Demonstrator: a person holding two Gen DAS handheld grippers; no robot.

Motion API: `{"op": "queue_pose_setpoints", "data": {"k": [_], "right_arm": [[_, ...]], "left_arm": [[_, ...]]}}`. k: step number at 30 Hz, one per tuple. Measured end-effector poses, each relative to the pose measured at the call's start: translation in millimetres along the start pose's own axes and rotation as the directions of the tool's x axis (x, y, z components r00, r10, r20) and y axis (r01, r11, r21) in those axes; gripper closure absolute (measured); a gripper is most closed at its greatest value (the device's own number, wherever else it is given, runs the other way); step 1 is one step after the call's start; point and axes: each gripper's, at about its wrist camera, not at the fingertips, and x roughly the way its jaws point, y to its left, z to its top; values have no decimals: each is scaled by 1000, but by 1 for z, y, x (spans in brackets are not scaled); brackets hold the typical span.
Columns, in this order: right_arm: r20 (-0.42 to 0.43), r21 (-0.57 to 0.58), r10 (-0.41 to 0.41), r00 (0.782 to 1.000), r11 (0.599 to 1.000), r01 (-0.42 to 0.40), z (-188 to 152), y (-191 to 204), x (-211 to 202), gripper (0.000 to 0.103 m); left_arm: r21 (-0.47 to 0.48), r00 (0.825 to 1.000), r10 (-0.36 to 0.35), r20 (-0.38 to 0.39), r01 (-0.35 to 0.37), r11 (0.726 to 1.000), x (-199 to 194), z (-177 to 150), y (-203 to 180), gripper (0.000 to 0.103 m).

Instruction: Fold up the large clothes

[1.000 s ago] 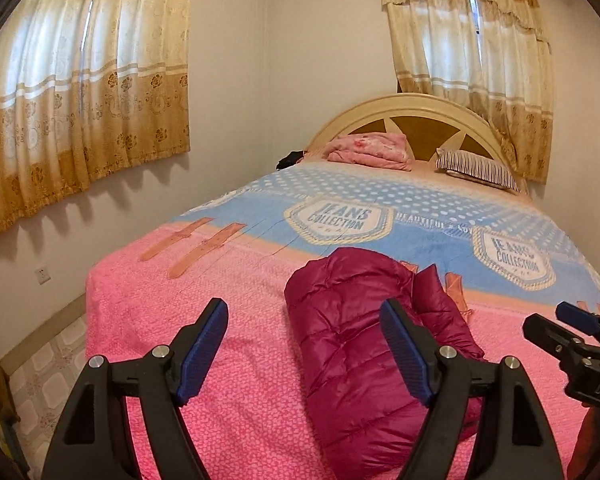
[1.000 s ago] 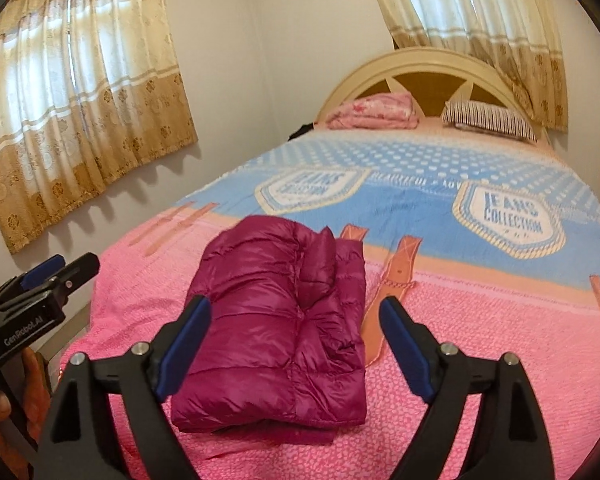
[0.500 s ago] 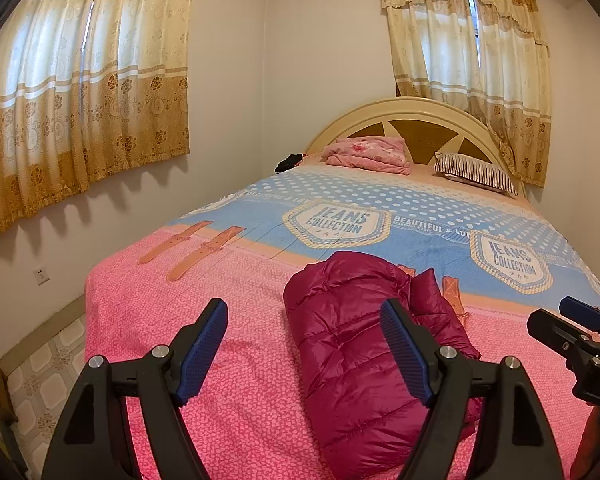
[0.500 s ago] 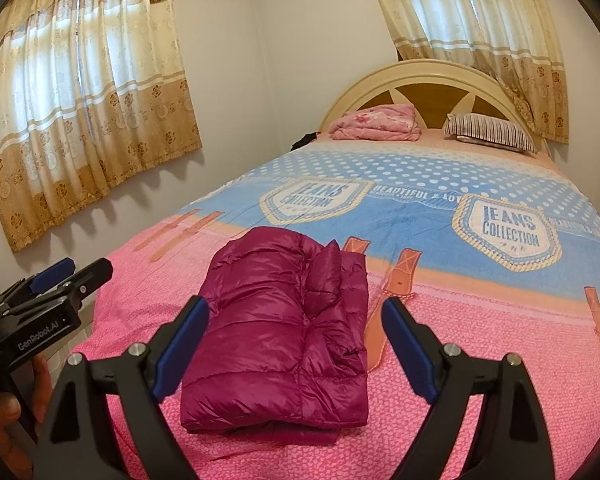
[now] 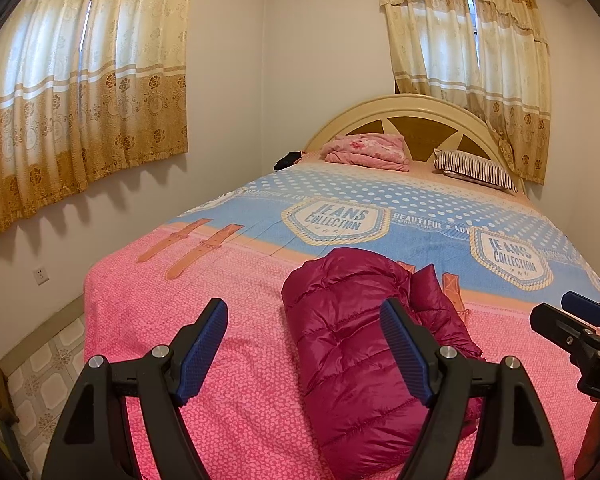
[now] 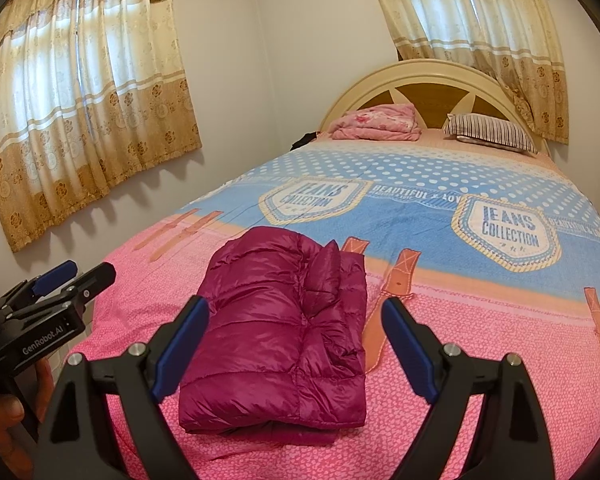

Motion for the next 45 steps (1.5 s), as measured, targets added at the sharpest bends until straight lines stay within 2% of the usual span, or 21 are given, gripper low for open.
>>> {"op": "queue_pose_setpoints", "data": {"k": [35, 38, 42, 45], "right_arm": [[-13, 7, 3, 1000, 1000, -3, -3, -2, -1, 13], [-13, 9, 5, 1000, 1000, -5, -3, -2, -1, 13], [-17, 4, 4, 1000, 1000, -4, -3, -1, 0, 13], [-19, 4, 4, 1000, 1000, -4, -3, -1, 1, 13]], "left_arm": [[20, 1000, -13, -10, 13, 1000, 4, -2, -6, 23], [22, 1000, -20, -9, 20, 1000, 4, -2, -6, 21], [18, 1000, -26, -4, 26, 1000, 1, 0, -6, 10], [11, 1000, -27, -9, 27, 1000, 2, 1, -5, 9]]}}
